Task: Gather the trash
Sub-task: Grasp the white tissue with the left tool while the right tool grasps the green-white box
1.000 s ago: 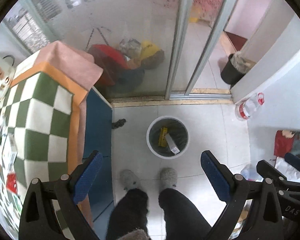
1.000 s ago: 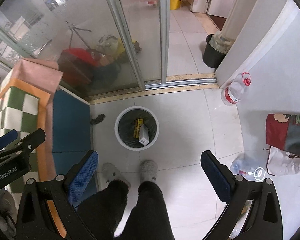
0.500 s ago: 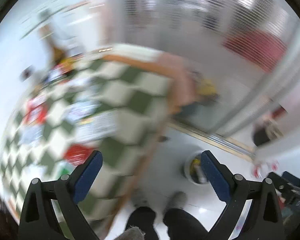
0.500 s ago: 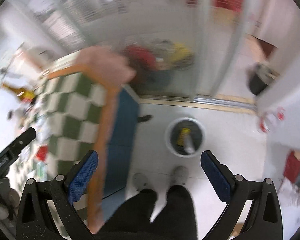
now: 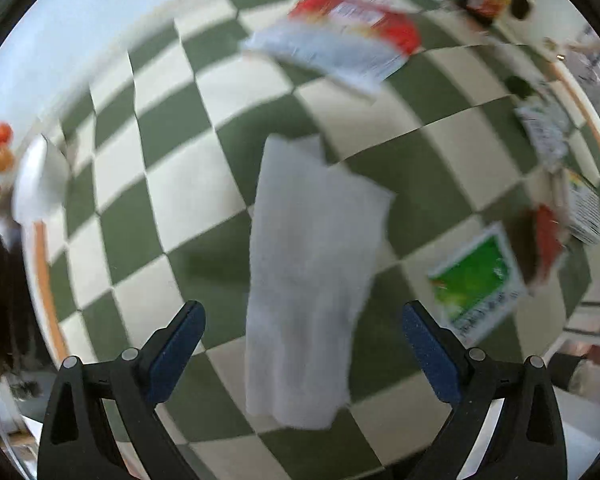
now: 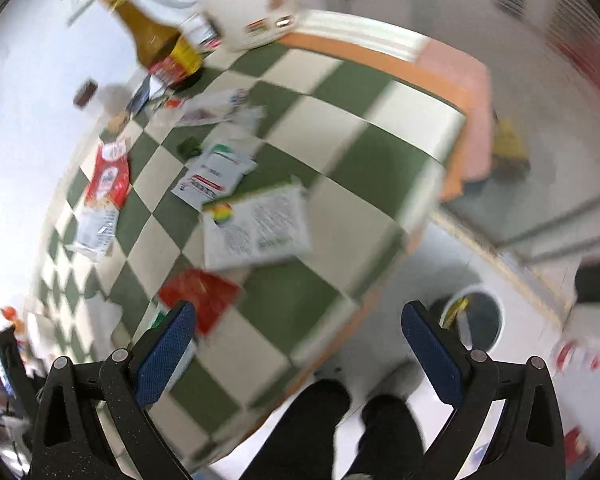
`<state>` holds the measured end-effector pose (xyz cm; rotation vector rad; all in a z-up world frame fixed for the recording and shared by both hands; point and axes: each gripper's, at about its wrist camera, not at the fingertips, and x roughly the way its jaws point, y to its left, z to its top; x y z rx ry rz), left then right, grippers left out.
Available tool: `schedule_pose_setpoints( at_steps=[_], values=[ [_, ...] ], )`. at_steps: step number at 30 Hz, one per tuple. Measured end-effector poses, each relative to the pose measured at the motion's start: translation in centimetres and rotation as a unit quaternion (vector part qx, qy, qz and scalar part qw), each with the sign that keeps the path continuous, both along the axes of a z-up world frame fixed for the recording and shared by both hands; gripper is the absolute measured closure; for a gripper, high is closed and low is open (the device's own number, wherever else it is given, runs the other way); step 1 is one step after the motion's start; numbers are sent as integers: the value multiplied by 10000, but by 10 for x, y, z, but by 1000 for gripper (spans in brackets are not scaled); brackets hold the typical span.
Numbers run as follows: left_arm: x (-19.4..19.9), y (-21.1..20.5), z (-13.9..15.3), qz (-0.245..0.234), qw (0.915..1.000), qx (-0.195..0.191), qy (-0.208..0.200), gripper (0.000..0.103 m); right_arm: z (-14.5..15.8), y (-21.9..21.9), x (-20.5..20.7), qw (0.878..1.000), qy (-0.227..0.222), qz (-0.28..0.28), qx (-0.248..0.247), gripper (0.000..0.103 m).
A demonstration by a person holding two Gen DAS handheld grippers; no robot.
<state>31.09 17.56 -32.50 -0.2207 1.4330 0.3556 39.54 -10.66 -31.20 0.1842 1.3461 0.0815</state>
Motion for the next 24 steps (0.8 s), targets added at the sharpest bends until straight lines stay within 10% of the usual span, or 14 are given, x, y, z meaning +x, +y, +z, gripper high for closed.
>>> schedule_pose_setpoints(
  at_steps=[7, 9, 11, 16, 20, 24],
  values=[
    [4, 22, -27, 25, 9993, -313, -182, 41, -43, 39, 54, 9972, 235, 239, -674, 0],
    [6, 24, -25, -88, 9992, -260, -294, 80, -52, 38, 63, 9974, 383, 156, -595, 0],
    [8, 27, -27, -113, 9990, -303, -295, 96, -63, 29, 68, 9966, 670, -120, -461, 0],
    [6, 36, -32, -112, 9983, -463, -340, 97, -72, 16, 51, 9816, 1518, -290, 1120, 0],
    [1, 35, -33, -210, 9985, -317, -404, 97, -31, 34, 39, 9912, 641, 1068, -453, 0],
    [2, 30, -35, -316, 9984, -144, -447, 97, -37, 62, 51, 9555, 547, 2409, -1615, 0]
  ],
)
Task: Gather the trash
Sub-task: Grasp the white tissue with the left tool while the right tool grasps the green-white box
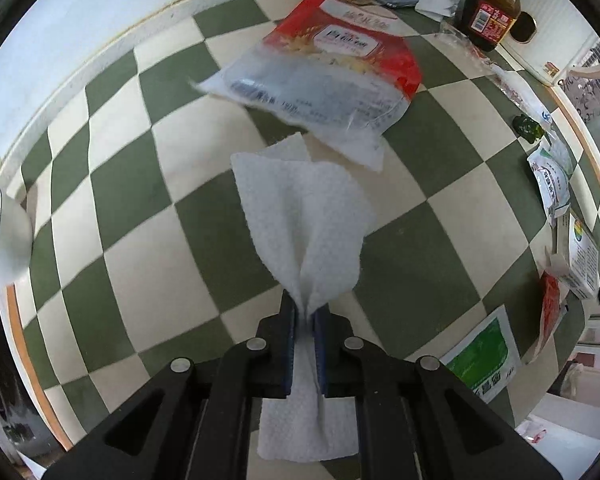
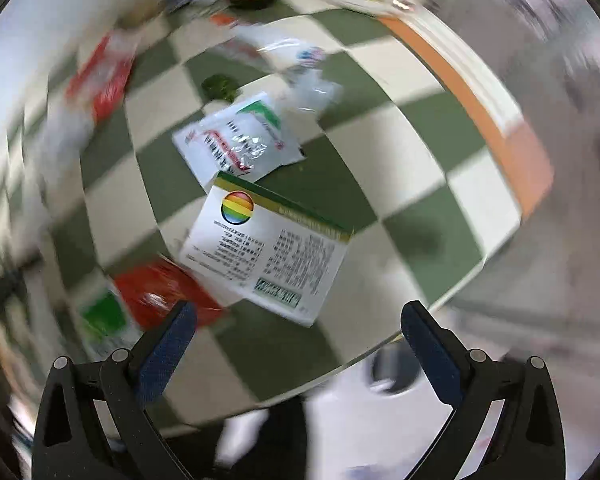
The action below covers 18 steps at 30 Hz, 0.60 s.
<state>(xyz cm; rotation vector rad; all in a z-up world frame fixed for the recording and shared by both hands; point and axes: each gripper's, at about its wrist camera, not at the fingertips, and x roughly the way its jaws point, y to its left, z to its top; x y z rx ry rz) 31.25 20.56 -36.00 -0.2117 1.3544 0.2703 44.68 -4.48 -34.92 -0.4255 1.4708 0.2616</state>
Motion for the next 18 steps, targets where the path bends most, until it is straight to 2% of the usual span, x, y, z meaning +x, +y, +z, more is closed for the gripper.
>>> schedule_pose_setpoints(
  at_steps=[4, 9, 11, 14, 16, 18],
  values=[
    [0, -10, -5, -129, 9998, 140, -17, 97, -21, 26, 11, 9933, 10, 894, -738, 0],
    [-2, -15, -15, -185, 9997, 135, 9, 97, -40, 37, 33, 9905, 328, 1114, -733, 2],
    [-8, -14, -19, -180, 9998, 123, 13, 97, -45, 33, 37, 9926, 465, 942, -606, 7],
    [-4, -11, -13, -173, 9998, 100, 8, 97, -42, 23, 47, 9969, 412, 567, -369, 9],
    [-2, -13, -13, -180, 9998, 90, 5, 97, -39, 14, 55, 9988, 469, 50, -156, 9],
    [-2, -2, -18, -185, 9998, 76, 3, 97, -34, -5, 67, 9949, 660, -706, 276, 9]
  ],
)
